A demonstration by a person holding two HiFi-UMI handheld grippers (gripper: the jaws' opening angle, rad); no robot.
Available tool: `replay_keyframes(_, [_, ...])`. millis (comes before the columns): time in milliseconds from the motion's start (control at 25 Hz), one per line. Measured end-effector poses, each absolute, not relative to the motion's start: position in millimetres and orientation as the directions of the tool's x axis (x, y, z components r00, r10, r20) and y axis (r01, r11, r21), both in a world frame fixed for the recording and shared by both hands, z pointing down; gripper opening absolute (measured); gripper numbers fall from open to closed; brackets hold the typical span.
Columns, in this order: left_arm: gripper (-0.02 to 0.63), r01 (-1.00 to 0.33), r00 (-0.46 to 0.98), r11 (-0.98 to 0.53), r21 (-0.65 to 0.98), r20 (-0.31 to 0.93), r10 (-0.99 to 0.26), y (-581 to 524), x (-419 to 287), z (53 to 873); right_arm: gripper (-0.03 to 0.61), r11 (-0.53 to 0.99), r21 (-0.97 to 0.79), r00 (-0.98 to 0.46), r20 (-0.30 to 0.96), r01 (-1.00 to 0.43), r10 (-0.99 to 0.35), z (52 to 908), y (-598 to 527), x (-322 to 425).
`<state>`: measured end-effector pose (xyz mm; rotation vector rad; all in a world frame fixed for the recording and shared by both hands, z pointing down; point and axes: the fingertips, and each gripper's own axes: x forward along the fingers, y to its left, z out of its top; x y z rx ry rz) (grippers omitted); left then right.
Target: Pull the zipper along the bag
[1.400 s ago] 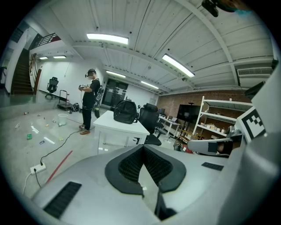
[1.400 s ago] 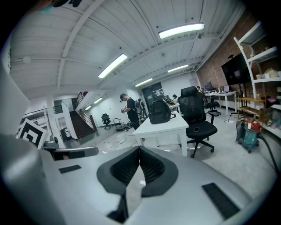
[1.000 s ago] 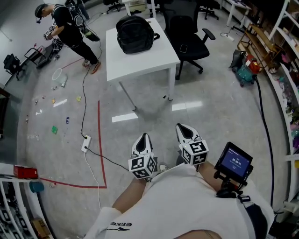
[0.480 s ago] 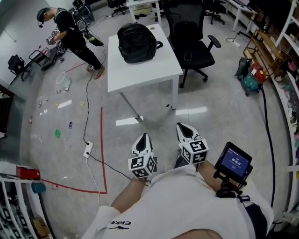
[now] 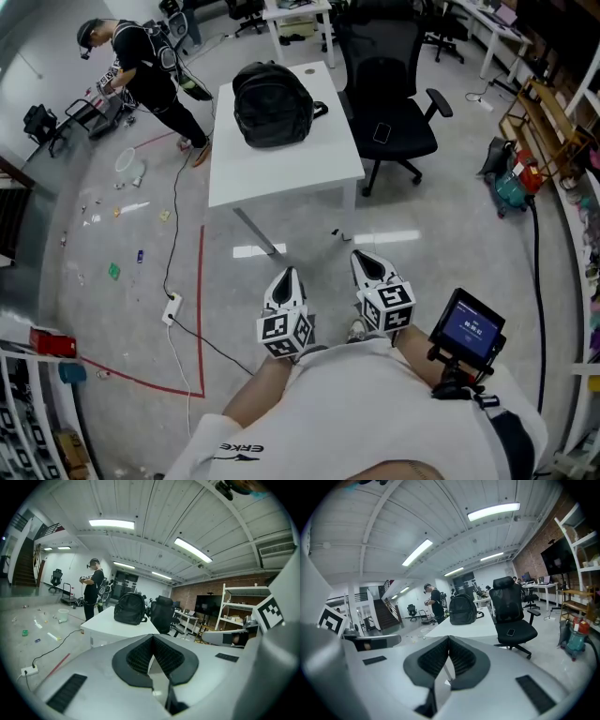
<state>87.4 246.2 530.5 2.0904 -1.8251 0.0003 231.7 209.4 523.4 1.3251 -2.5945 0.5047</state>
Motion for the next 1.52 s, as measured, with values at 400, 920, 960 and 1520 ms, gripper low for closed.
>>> replay_keyframes(400, [0.003,-0.961,0.146,-0.076,0.265,0.258,-0.955,208.2,99.5,533.1,0.005,0.538,-0.25,-0.593,0.322,-0.805,-0.738,530.2,165.4,245.4])
replay_keyframes(920, [0.003,-0.947,0.219,-0.151,0.285,0.222,-0.95,104.2,60.4,528.7,0.005,0.486,-0.198,-0.525,0.326,-0.851,-0.786,524.0,77.8,212.0])
replay_keyframes(960, [0.003,-0.944,0.226,-0.158,0.289,0.219,-0.949,94.8,56.3,528.4,0.005,0.48,-0.193,-0.517,0.327,-0.856,-0.791,523.4,69.2,208.6])
replay_keyframes(1520, [0.003,-0.934,0.283,-0.224,0.277,0.192,-0.94,0.9,-38.7,523.1,0.005,0.369,-0.149,-0.398,0.319,-0.917,-0.86,519.9,-25.1,151.4])
